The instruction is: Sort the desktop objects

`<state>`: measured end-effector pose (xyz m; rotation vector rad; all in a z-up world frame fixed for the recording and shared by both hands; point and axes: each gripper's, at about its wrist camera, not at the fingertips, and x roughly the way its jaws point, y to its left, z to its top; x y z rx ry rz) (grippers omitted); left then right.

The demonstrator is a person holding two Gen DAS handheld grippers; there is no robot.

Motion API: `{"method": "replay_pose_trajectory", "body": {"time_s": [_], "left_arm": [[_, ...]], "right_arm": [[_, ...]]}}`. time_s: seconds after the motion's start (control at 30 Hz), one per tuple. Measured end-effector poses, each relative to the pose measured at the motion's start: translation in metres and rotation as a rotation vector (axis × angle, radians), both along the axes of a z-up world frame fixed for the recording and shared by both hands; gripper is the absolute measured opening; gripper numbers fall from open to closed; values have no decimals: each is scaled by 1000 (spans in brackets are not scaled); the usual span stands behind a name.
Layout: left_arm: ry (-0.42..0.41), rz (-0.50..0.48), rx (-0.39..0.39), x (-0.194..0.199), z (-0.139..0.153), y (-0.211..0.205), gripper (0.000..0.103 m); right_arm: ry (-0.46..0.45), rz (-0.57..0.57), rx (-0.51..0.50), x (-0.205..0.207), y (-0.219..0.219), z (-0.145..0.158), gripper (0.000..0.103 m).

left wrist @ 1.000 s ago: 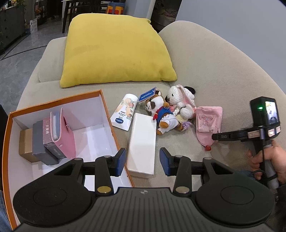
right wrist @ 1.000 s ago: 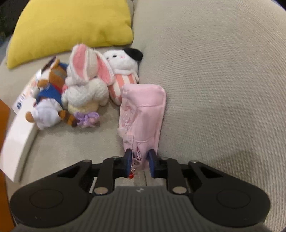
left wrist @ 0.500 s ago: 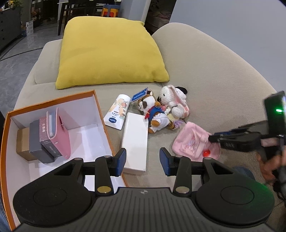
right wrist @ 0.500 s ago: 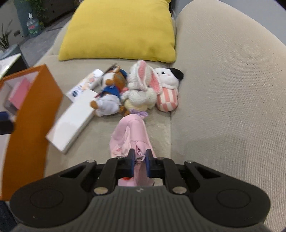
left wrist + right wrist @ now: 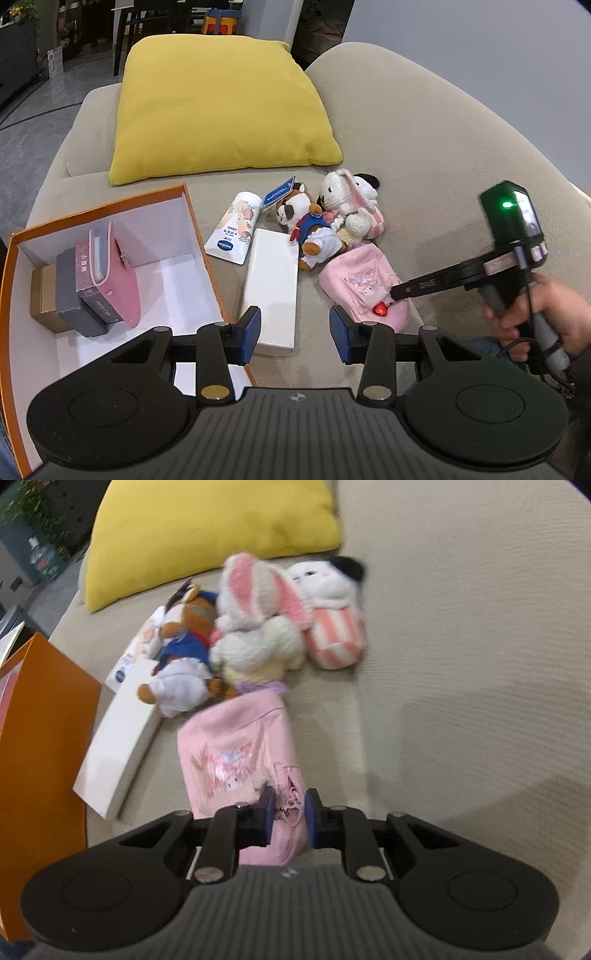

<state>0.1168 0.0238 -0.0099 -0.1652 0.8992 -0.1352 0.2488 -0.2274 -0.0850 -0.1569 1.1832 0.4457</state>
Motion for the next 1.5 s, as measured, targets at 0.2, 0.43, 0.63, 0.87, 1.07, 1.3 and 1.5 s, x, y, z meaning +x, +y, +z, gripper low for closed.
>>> {"method": "replay_pose_trajectory", "body": {"time_s": [0.2, 0.43, 0.63, 0.87, 1.07, 1.3, 1.5], "left_arm": [[10, 10, 8, 0, -2, 1, 48], [0, -2, -2, -2, 1, -1, 48], [-3, 21, 0, -4, 2, 6, 48], [2, 23, -8, -4, 1, 9, 48], [1, 23, -2, -4, 1, 9, 48], [-7, 5, 5, -1, 4, 3, 48], [-12, -6, 14, 3, 6, -2, 48]], "right_arm": [[23, -21, 6, 0, -3, 2, 35], [197, -175, 60, 6, -25, -9, 60], [342, -238, 100, 17, -23, -30, 59], [356, -253, 152, 9, -19, -31, 35], [249, -244, 213, -20, -35, 0, 21], [24, -166, 158, -35, -50, 68, 19], [-74, -62, 13, -24, -30, 78, 20]]}}
